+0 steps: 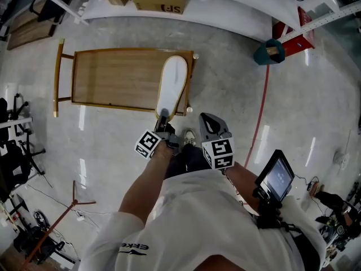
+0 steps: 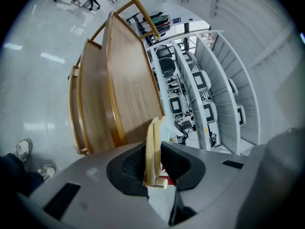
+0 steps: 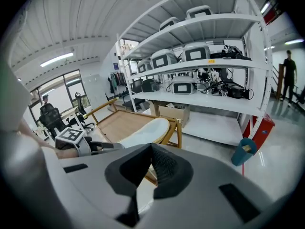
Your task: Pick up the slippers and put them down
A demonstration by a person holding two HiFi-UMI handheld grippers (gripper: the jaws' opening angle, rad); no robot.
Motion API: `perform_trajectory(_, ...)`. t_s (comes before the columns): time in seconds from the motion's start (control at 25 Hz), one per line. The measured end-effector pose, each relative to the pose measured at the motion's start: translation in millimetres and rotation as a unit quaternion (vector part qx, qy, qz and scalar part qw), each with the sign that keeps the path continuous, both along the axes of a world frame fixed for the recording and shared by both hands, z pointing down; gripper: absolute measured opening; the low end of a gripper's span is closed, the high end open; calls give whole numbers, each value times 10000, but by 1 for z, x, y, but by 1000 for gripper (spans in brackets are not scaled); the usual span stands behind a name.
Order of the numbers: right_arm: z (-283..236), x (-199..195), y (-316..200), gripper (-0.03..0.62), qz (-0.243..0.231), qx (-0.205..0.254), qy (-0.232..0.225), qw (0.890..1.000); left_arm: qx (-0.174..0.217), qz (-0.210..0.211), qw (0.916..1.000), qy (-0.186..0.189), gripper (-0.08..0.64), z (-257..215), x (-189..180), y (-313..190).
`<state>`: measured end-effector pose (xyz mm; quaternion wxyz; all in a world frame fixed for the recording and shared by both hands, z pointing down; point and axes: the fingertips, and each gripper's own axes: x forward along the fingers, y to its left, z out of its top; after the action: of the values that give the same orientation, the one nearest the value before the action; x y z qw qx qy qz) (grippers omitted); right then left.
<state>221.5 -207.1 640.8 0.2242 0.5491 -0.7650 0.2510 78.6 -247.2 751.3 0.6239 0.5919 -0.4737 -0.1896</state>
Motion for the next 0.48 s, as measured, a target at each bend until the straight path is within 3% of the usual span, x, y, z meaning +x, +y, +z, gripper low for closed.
perform_trajectory(0.2, 8, 4, -2, 5, 48, -69, 25, 10000, -248, 74, 9997, -47, 64, 22, 4, 5)
perform_trajectory(0.48, 15, 5, -3, 5, 82, -156, 12, 9998, -302, 254, 9992, -74, 69, 24, 9, 4)
